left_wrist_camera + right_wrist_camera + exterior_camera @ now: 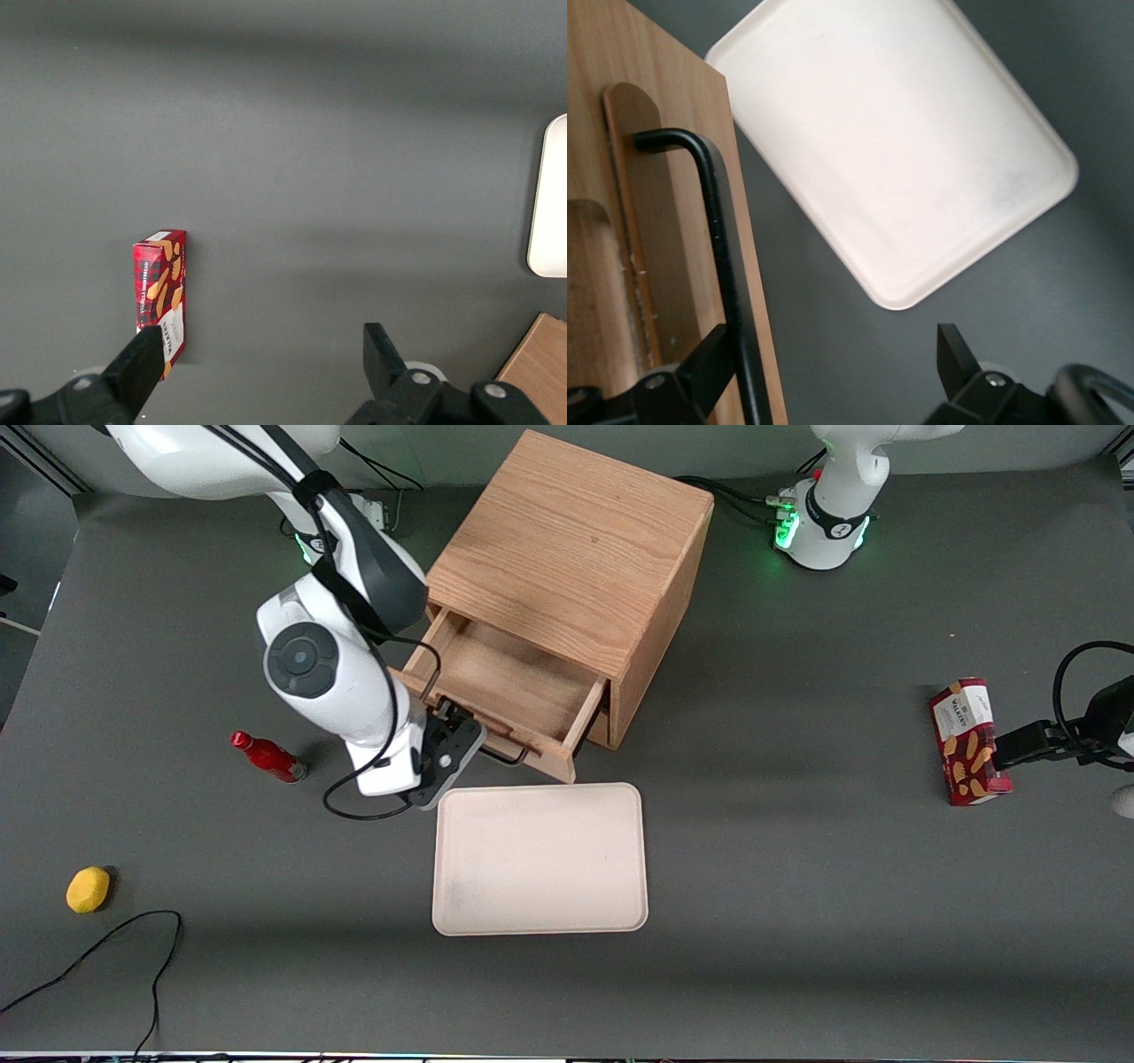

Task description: Open upper drawer

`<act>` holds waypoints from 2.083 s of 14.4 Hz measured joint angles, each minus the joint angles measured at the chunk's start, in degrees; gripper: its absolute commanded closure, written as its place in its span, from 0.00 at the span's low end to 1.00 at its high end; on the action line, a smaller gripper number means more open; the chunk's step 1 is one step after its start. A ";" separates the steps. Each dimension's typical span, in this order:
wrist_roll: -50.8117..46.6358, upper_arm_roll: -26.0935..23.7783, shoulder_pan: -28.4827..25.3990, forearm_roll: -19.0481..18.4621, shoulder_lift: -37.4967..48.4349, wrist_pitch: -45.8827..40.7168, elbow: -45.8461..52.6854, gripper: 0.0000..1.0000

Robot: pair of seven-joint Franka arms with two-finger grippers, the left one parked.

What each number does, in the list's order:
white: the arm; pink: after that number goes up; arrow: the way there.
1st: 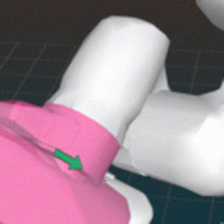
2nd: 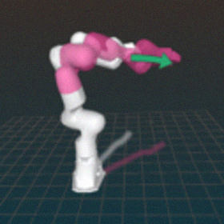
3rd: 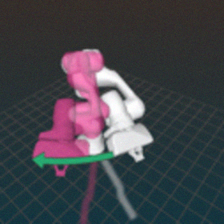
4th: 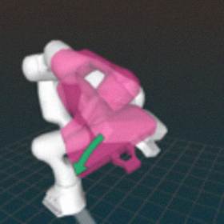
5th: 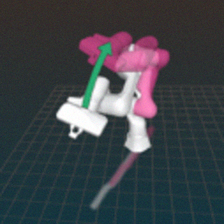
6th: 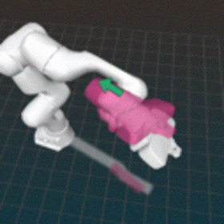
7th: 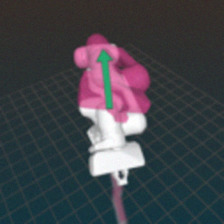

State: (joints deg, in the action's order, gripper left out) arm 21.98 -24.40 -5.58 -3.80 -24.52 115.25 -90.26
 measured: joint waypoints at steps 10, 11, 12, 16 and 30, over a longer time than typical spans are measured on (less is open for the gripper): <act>6.14 7.11 -0.41 0.01 -4.13 9.62 3.41 0.00; 6.17 7.58 -0.40 0.11 -4.25 9.61 3.72 0.00; 6.20 7.92 -0.40 0.78 -4.26 9.58 3.86 0.00; 6.20 9.25 -0.44 7.79 -4.28 9.23 4.15 0.00; -8.96 25.01 0.94 13.68 16.63 -21.14 7.55 0.00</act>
State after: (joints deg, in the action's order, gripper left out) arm 13.02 0.61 -4.64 9.89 -7.89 94.10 -82.70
